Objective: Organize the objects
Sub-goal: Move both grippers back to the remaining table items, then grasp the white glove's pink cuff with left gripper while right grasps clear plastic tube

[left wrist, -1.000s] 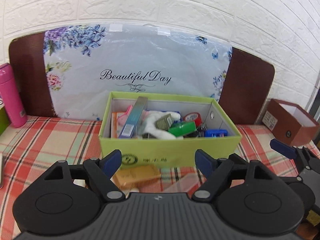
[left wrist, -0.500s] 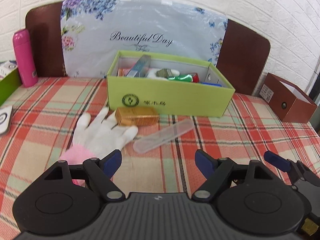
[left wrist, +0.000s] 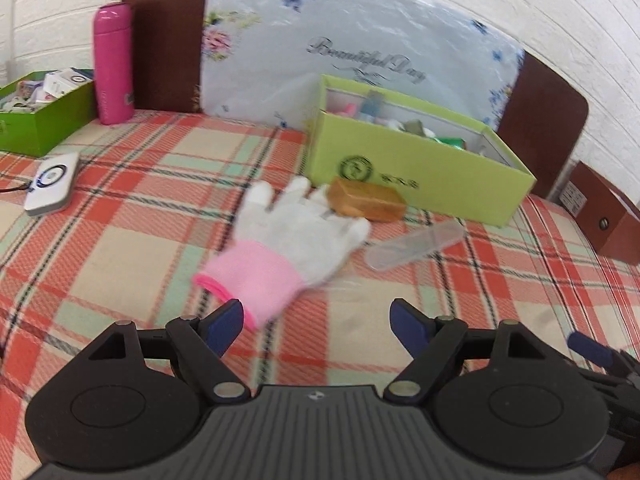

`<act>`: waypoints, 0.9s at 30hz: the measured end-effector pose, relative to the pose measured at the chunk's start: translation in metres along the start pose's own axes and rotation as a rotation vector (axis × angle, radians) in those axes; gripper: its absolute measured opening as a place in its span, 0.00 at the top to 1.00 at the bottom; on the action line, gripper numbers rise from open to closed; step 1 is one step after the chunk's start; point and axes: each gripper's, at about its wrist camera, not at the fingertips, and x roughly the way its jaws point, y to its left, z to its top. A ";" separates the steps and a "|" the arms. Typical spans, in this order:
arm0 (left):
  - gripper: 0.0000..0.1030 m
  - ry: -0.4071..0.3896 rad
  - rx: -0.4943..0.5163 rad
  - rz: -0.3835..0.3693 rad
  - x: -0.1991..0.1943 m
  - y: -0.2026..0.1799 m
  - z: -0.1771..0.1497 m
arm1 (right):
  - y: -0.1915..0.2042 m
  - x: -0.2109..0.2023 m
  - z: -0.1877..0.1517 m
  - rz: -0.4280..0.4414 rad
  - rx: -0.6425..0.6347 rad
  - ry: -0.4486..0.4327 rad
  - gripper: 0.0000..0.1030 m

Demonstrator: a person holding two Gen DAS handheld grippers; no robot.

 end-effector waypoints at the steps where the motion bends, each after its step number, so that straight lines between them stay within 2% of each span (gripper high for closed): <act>1: 0.19 -0.009 -0.003 0.006 0.002 0.006 0.004 | 0.002 0.000 0.000 0.001 -0.001 0.001 0.00; 5: 0.19 -0.022 0.004 0.001 0.019 0.019 0.020 | 0.011 0.002 0.002 0.012 -0.019 0.000 0.00; 11: 0.19 0.046 0.009 -0.023 0.067 0.021 0.029 | 0.028 0.009 0.007 0.013 -0.059 0.003 0.00; 12: 0.32 0.063 0.026 -0.030 0.071 0.020 0.028 | 0.030 0.011 0.009 0.011 -0.062 0.006 0.00; 13: 0.72 0.082 0.054 -0.039 0.073 0.019 0.027 | 0.032 0.014 0.010 0.008 -0.062 0.010 0.00; 16: 0.91 0.105 0.080 -0.064 0.057 0.018 0.023 | 0.037 0.023 0.015 0.007 -0.067 0.016 0.00; 18: 0.93 0.089 0.080 -0.123 0.038 0.019 0.016 | 0.043 0.035 0.020 0.005 -0.071 0.028 0.00; 20: 0.93 0.074 0.084 -0.149 0.019 0.020 0.007 | 0.048 0.048 0.025 0.009 -0.061 0.037 0.00; 24: 0.93 0.076 0.075 -0.145 -0.003 0.027 -0.014 | 0.062 0.079 0.040 0.004 -0.013 0.060 0.00; 27: 0.93 0.100 0.066 -0.131 -0.008 0.036 -0.025 | 0.078 0.104 0.049 -0.006 -0.027 0.078 0.00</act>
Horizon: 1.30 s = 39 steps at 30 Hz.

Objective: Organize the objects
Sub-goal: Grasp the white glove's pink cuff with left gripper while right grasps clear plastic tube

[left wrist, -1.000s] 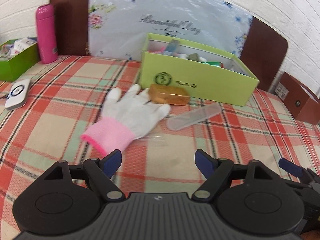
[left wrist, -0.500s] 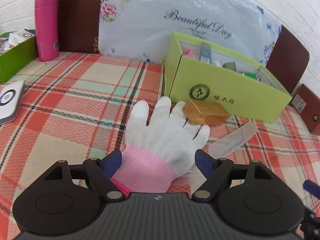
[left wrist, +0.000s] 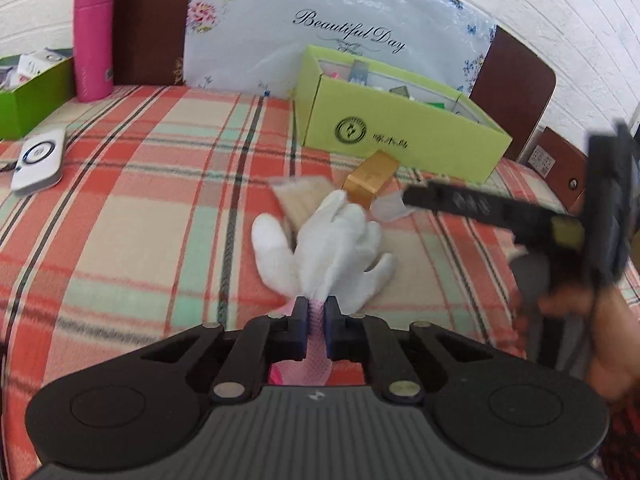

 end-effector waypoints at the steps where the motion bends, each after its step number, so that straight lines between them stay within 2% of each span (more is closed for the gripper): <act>1: 0.93 0.005 -0.005 0.009 0.000 0.002 -0.002 | 0.006 0.009 0.002 -0.009 -0.010 0.017 0.00; 5: 0.93 0.024 -0.025 -0.007 0.002 0.008 -0.004 | 0.020 0.034 0.004 -0.012 -0.020 0.077 0.02; 7: 0.93 0.028 -0.010 -0.002 0.004 0.005 -0.005 | 0.023 0.040 0.000 -0.032 -0.053 0.065 0.02; 10: 0.93 0.031 0.000 -0.022 0.005 0.002 -0.006 | 0.021 0.030 -0.010 -0.042 -0.136 0.037 0.28; 11: 0.93 0.034 0.000 -0.027 0.006 0.001 -0.007 | 0.017 0.023 -0.012 -0.035 -0.145 0.033 0.45; 12: 0.93 0.036 0.001 -0.028 0.007 0.001 -0.008 | 0.013 0.016 -0.015 -0.033 -0.145 0.033 0.55; 13: 0.93 0.038 0.004 -0.029 0.007 0.000 -0.008 | 0.005 0.008 -0.018 -0.020 -0.138 0.036 0.59; 14: 0.93 0.037 0.009 -0.032 0.006 -0.001 -0.009 | -0.002 0.001 -0.022 -0.008 -0.136 0.035 0.77; 15: 0.93 0.037 0.013 -0.041 0.005 -0.003 -0.010 | -0.012 -0.008 -0.027 -0.011 -0.131 0.034 0.81; 19: 0.93 0.056 0.044 -0.115 0.002 -0.016 -0.016 | -0.049 -0.037 -0.045 -0.017 -0.097 0.032 0.84; 21: 0.92 0.059 0.086 -0.111 0.001 -0.026 -0.019 | -0.065 -0.049 -0.051 -0.032 -0.064 0.036 0.83; 23: 0.85 0.053 0.118 -0.085 0.001 -0.032 -0.019 | -0.074 -0.058 -0.052 -0.033 -0.044 0.046 0.83; 24: 0.72 0.050 0.116 -0.079 0.002 -0.033 -0.017 | -0.076 -0.062 -0.050 -0.024 -0.034 0.042 0.77; 25: 0.55 0.047 0.110 -0.072 0.004 -0.034 -0.014 | -0.077 -0.064 -0.048 -0.018 -0.037 0.026 0.72; 26: 0.47 0.040 0.105 -0.063 0.006 -0.036 -0.012 | -0.075 -0.065 -0.045 -0.020 -0.051 0.006 0.60; 27: 0.37 0.027 0.108 -0.056 0.007 -0.038 -0.009 | -0.072 -0.063 -0.041 -0.034 -0.074 -0.007 0.55; 32: 0.33 -0.004 0.153 0.026 0.024 -0.052 0.007 | -0.060 -0.035 -0.029 -0.052 -0.163 -0.011 0.55; 34: 0.35 0.013 0.161 0.025 0.031 -0.054 0.010 | -0.060 -0.023 -0.029 -0.080 -0.213 0.000 0.55; 35: 0.38 0.023 0.159 0.004 0.033 -0.055 0.010 | -0.061 -0.018 -0.029 -0.081 -0.219 0.011 0.56; 37: 0.60 0.054 0.158 -0.041 0.035 -0.057 0.009 | -0.068 -0.018 -0.029 -0.037 -0.176 0.026 0.68; 38: 0.61 0.064 0.162 -0.060 0.036 -0.059 0.008 | -0.070 -0.020 -0.028 -0.026 -0.169 0.038 0.74; 39: 0.61 0.067 0.169 -0.075 0.035 -0.063 0.005 | -0.070 -0.023 -0.029 -0.019 -0.173 0.049 0.74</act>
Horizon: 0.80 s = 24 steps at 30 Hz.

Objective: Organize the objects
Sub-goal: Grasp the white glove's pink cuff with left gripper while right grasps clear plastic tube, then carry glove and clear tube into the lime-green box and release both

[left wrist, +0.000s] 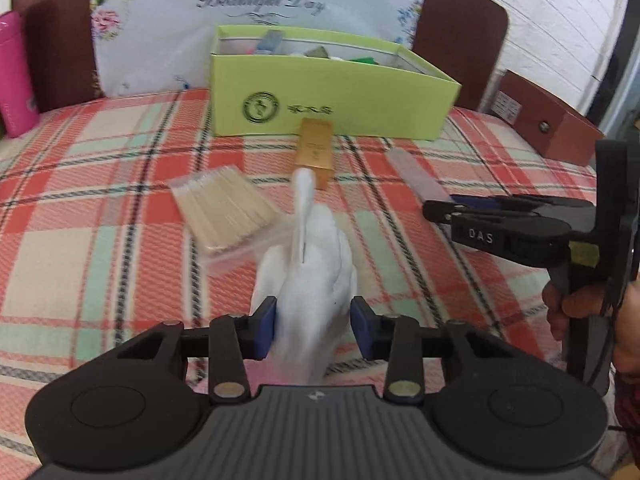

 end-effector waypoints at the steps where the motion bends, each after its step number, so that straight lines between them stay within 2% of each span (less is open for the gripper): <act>1: 0.61 0.004 0.007 -0.006 0.001 -0.004 -0.001 | 0.001 -0.004 -0.002 0.010 -0.005 0.007 0.74; 4: 0.52 0.016 0.028 0.010 0.010 -0.013 -0.003 | 0.004 -0.013 -0.010 0.049 0.007 0.008 0.74; 6: 0.54 0.015 0.053 0.030 0.013 -0.020 -0.002 | 0.005 -0.017 -0.015 0.051 0.007 -0.002 0.74; 7: 0.72 0.017 0.065 0.029 0.014 -0.023 -0.001 | 0.006 -0.019 -0.017 0.052 0.004 -0.001 0.74; 8: 0.84 0.024 0.069 0.015 0.014 -0.024 0.001 | 0.006 -0.022 -0.017 0.061 0.012 0.004 0.74; 9: 0.92 0.038 0.054 -0.015 0.014 -0.023 0.003 | 0.004 -0.026 -0.017 0.085 0.031 0.010 0.74; 12: 0.93 0.033 0.020 -0.057 0.008 -0.022 0.008 | -0.002 -0.042 -0.017 0.169 0.095 -0.005 0.74; 15: 0.93 -0.003 -0.016 -0.091 -0.003 -0.022 0.022 | -0.006 -0.061 -0.012 0.193 0.105 -0.052 0.74; 19: 0.93 -0.049 -0.028 -0.153 -0.014 -0.026 0.055 | -0.015 -0.078 0.006 0.202 0.112 -0.125 0.74; 24: 0.93 -0.110 0.001 -0.189 -0.023 -0.032 0.113 | -0.028 -0.089 0.033 0.179 0.105 -0.203 0.74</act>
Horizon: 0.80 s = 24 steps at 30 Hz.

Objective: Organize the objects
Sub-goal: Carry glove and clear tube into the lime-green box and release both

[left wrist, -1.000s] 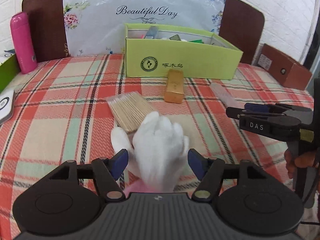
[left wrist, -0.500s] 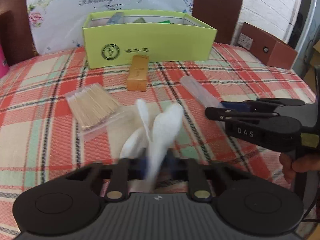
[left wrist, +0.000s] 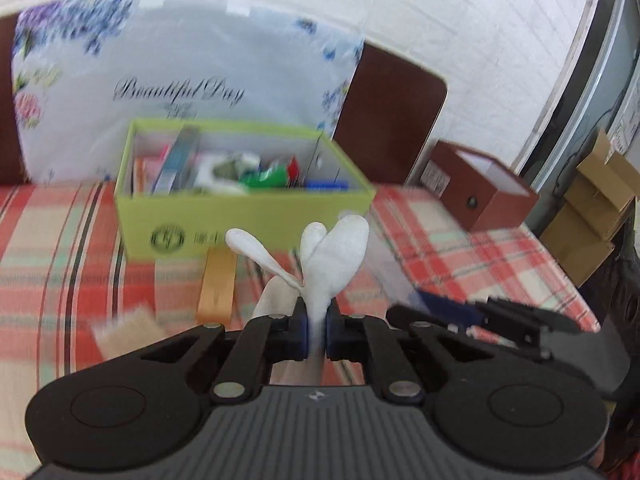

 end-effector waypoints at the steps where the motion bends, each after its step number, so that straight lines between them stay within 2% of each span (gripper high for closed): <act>1: 0.93 -0.013 0.002 -0.001 0.001 0.000 0.013 | -0.002 0.001 0.006 -0.005 -0.001 -0.012 0.74; 6: 0.93 -0.053 -0.035 -0.011 0.024 0.007 0.076 | -0.011 0.012 0.034 -0.034 -0.015 -0.068 0.74; 11: 0.93 -0.063 -0.083 0.015 0.067 0.014 0.117 | -0.022 0.036 0.063 -0.068 -0.045 -0.118 0.74; 14: 0.93 -0.073 -0.107 0.021 0.090 0.018 0.132 | -0.031 0.061 0.081 -0.114 -0.066 -0.129 0.74; 21: 0.93 -0.096 -0.122 0.045 0.131 0.034 0.143 | -0.049 0.127 0.094 -0.137 -0.082 -0.130 0.74; 23: 0.78 -0.106 -0.119 0.100 0.139 0.041 0.139 | -0.049 0.143 0.088 -0.137 -0.110 -0.126 0.73; 24: 0.49 -0.102 -0.117 0.131 0.142 0.046 0.135 | -0.049 0.149 0.084 -0.138 -0.125 -0.114 0.65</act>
